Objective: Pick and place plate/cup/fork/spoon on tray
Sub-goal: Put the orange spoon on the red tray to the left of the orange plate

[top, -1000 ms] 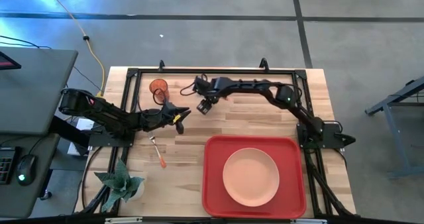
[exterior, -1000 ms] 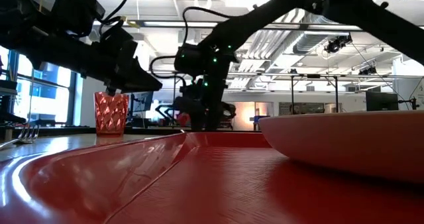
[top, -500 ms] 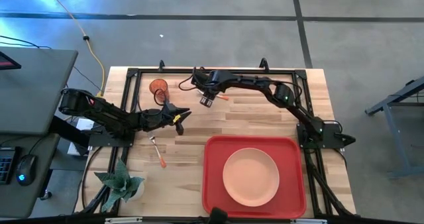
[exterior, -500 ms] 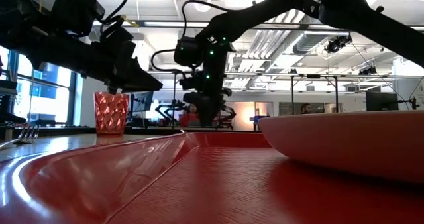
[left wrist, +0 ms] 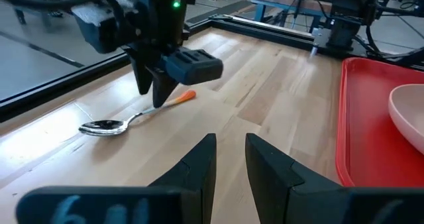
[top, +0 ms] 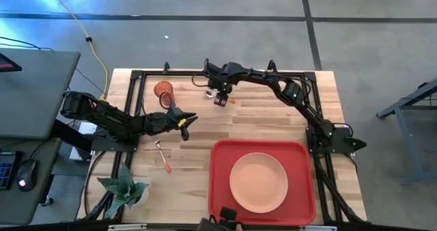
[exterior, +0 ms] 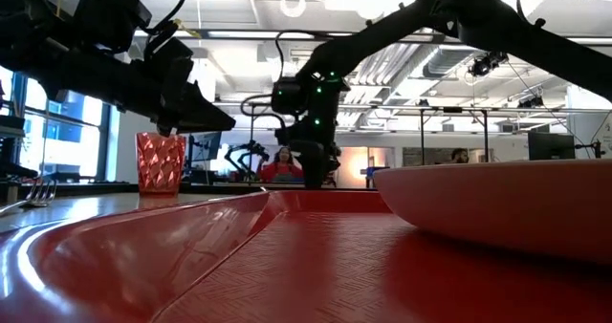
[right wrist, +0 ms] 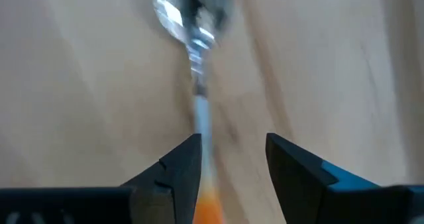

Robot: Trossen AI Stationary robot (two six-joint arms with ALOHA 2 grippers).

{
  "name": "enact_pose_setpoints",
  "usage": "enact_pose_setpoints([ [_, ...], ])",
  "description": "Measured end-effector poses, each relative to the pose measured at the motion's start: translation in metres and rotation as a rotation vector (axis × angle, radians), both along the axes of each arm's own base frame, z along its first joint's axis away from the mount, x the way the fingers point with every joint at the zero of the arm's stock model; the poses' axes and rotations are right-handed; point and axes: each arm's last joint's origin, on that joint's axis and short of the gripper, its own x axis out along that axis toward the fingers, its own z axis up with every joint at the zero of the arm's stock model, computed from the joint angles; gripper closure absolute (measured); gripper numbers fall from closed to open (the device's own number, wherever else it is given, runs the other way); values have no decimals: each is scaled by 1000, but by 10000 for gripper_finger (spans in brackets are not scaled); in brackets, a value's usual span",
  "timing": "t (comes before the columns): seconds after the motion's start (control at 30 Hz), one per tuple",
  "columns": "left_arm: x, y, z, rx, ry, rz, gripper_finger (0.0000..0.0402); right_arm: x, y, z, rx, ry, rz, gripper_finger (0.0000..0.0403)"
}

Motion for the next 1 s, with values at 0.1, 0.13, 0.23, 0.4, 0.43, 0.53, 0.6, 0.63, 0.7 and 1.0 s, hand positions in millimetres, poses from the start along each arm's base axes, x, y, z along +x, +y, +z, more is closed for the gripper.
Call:
enact_pose_setpoints([
  [0.1, 0, 0, 0, 0, 0, 0, 332, -2, -5, 2, 3, -19, -7, 242],
  [0.13, 0, 0, 0, 0, 0, 0, 332, -2, -5, 2, 6, -16, -6, 242],
  [0.23, 0, 0, 0, 2, 0, 4, 333, -4, -6, 2, 14, -4, 2, 246],
  [0.4, 0, 0, 0, 2, 0, 6, 333, 1, -1, 2, -9, -15, 18, 267],
  [0.43, 0, 0, 0, 2, 0, 6, 333, 4, 1, 2, -35, -25, 12, 271],
  [0.53, 0, 0, 0, 4, 0, 14, 333, 13, 6, 4, -78, -76, -31, 277],
  [0.6, 0, 1, 0, 10, 0, 36, 333, 15, 7, 7, -66, -97, -56, 278],
  [0.63, 0, 2, 0, 13, 0, 47, 333, 14, 5, 8, -51, -108, -75, 279],
  [0.7, -1, 2, 0, 14, 0, 53, 332, 12, 1, 9, -27, -118, -144, 279],
  [1.0, -1, 3, 1, 41, 10, 77, 333, -4, 0, 2, 128, -7, -183, 293],
])
